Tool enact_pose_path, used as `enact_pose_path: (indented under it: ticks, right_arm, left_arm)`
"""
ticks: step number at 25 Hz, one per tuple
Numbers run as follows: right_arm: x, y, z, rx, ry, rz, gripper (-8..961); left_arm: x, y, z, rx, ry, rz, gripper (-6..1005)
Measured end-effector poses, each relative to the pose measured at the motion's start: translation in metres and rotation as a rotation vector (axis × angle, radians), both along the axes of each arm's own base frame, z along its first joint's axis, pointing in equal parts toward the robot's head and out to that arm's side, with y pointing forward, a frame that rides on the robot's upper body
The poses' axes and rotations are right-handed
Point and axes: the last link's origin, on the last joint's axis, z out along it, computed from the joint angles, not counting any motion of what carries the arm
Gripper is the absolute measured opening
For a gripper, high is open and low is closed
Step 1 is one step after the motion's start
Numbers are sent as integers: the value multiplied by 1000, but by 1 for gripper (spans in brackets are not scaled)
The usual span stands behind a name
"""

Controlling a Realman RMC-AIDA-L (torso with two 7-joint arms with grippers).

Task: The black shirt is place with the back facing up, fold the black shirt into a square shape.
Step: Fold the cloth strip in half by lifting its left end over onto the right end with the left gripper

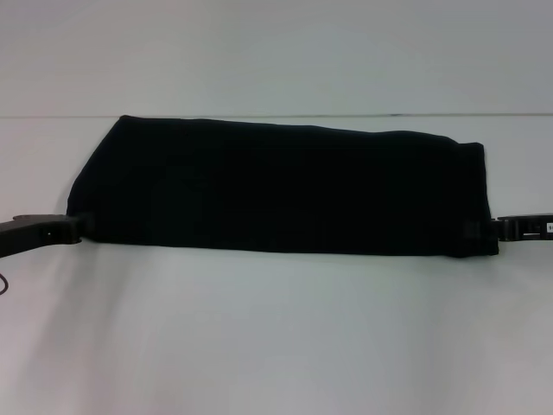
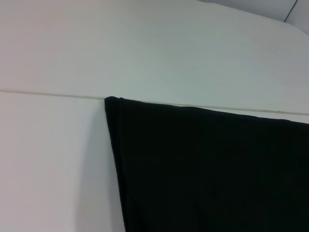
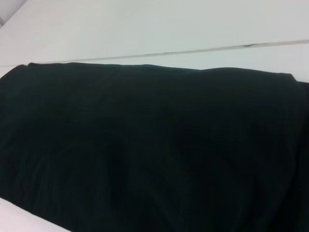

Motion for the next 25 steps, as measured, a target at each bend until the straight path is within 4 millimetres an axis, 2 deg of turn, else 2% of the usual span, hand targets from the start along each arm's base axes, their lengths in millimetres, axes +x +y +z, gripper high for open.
enact_pose_path:
  ticks: [2,7,12,20,25]
  right_arm:
    - [1,0,1,1,-1,-1,409]
    - [4,-2,3,2,-3,-8,173]
    - [10,-5,12,9,-6,-17,14]
    - [17,-11,27,17,10,3,15]
    - [26,-22,36,8,24,9,15]
  left_arm:
    - [-1,0,0,3,0,3,1]
    - [-2,-1,0,4,-2,7,1]
    - [-4,-7,2,0,-18,15,0]
    - [-8,-30,9,-31,-77,16,1]
    - [-8,-54,14,-72,-161,-4,1]
